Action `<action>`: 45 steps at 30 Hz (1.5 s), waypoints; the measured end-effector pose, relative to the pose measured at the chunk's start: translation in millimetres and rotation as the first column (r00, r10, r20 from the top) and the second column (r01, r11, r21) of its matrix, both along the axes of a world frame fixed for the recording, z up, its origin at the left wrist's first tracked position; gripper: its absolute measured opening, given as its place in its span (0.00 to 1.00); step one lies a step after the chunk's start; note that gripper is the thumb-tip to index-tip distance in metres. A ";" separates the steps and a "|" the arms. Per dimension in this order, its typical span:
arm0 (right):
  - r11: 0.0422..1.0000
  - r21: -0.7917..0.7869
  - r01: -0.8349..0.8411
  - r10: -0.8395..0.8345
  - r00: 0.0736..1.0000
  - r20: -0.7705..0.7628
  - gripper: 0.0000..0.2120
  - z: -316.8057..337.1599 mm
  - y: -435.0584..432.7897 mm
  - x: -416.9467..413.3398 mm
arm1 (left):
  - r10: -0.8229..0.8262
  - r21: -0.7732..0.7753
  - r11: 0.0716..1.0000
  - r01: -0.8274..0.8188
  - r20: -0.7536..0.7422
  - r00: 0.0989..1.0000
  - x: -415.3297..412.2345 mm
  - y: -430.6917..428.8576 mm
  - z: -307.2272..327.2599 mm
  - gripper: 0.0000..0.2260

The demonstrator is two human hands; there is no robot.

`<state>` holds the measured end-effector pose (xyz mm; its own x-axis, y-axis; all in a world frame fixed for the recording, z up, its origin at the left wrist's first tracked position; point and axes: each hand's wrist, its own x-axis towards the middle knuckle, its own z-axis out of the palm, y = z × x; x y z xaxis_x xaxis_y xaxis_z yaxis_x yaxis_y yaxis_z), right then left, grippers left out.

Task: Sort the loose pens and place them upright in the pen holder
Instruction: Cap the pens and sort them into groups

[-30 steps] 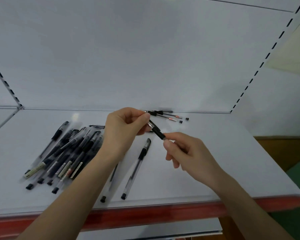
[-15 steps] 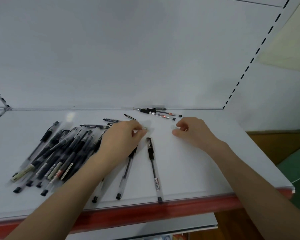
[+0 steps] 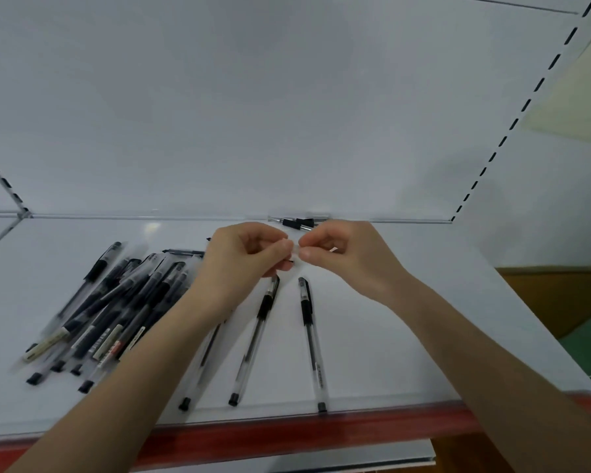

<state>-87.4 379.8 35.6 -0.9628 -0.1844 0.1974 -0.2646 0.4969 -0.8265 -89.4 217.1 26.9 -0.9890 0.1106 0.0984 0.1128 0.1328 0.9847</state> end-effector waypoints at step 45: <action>0.998 0.061 -0.016 0.040 0.909 -0.415 0.08 18.7 -9.6 57.1 | 0.071 0.566 0.817 -0.108 0.087 0.994 27.1 -43.6 27.4 0.06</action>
<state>-30.3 370.2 54.2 -0.7901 -0.2320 0.5674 -0.5926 0.5258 -0.6102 -62.2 173.5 54.3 -0.9977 -0.0364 0.0575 0.0677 -0.4465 0.8922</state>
